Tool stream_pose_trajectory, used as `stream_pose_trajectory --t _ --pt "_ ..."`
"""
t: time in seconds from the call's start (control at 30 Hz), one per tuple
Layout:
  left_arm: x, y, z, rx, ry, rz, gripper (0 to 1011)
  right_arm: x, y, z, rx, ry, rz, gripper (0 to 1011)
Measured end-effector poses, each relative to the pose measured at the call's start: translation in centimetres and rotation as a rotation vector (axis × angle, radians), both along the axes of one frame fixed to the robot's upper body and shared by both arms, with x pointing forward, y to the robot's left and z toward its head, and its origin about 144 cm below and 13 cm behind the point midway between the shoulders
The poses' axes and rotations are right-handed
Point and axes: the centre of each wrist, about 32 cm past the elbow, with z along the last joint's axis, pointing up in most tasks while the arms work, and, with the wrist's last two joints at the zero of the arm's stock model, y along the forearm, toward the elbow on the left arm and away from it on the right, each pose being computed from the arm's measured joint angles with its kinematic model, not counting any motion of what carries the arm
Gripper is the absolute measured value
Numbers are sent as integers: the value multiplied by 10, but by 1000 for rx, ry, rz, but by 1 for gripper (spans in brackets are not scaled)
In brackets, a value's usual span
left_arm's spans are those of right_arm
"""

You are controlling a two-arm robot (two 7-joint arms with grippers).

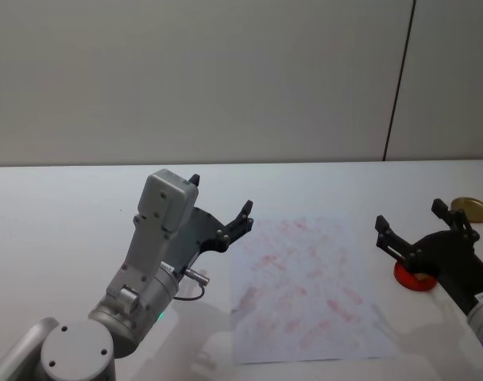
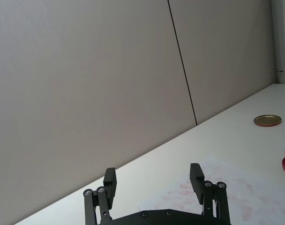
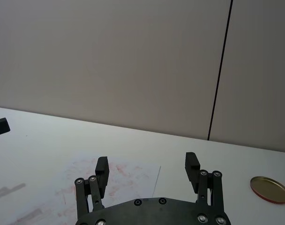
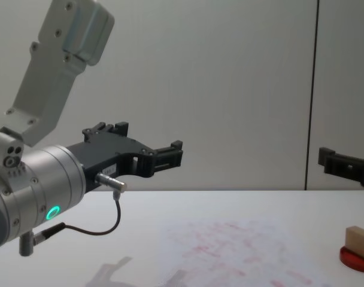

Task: Use the one hand to pick up the stamp and affix it onto the A4 paper.

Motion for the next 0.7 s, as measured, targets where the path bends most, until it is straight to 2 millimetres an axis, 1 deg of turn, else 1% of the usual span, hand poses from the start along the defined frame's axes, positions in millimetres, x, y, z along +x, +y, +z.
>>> stream_pose_trajectory --t 0.7 --pt "0 0 0 0 0 0 993 0 0 0 0 0 0 1001"
